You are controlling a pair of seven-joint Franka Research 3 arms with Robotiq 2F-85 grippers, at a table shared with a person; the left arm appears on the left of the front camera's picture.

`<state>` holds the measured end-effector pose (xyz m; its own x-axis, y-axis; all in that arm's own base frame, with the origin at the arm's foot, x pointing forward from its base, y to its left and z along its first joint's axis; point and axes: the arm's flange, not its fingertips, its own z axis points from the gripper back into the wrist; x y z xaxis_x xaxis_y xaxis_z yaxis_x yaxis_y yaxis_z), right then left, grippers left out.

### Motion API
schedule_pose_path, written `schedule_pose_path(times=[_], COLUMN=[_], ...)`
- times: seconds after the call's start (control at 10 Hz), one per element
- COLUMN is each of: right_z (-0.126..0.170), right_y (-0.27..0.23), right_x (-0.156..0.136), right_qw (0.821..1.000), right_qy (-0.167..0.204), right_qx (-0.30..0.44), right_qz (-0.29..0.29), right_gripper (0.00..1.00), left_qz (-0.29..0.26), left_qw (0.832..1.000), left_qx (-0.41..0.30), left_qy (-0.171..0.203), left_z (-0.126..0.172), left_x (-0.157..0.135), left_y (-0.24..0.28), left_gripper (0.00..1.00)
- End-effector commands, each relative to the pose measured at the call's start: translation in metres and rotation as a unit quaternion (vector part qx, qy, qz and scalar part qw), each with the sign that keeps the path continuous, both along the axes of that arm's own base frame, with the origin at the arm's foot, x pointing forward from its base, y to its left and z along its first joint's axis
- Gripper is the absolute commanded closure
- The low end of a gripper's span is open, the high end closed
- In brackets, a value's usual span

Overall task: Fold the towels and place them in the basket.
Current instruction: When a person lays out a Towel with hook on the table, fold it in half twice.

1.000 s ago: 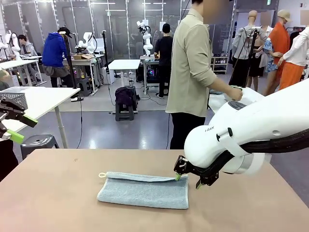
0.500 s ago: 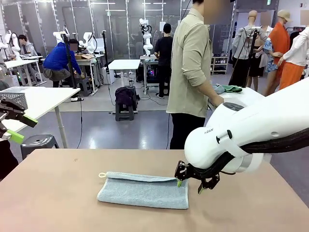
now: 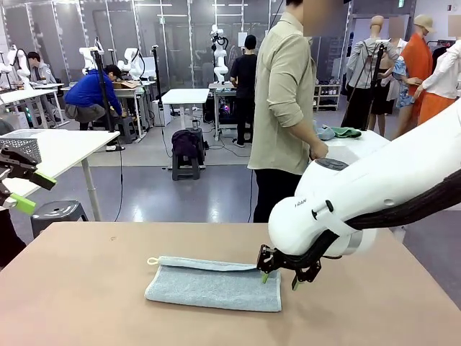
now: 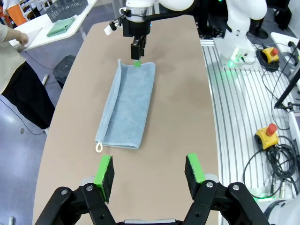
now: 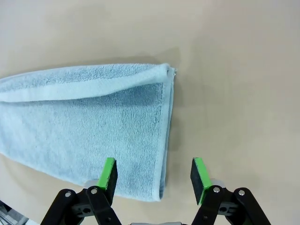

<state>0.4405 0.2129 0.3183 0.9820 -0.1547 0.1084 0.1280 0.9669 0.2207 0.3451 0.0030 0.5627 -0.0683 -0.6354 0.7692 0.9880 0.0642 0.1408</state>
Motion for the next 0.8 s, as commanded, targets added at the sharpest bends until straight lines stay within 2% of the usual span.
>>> schedule_pose_path(times=[0.0,0.4,0.7], right_z=[-0.009,-0.020,-0.026], right_y=[0.017,0.028,0.030], right_x=[0.009,0.011,0.012], right_qw=[0.999,0.997,0.997], right_qy=[-0.004,-0.038,-0.043], right_qx=[-0.018,-0.034,-0.034], right_qz=[-0.033,-0.050,-0.056], right_gripper=[0.20,0.20,0.20], left_qz=[-0.010,-0.010,-0.010], left_qw=[1.000,1.000,1.000], left_qx=[-0.012,-0.012,-0.012], left_qy=[-0.007,-0.007,-0.007], left_z=[0.002,0.002,0.002], left_x=[-0.001,-0.001,-0.001], left_y=[0.000,0.000,0.000], left_gripper=[0.23,0.23,0.23])
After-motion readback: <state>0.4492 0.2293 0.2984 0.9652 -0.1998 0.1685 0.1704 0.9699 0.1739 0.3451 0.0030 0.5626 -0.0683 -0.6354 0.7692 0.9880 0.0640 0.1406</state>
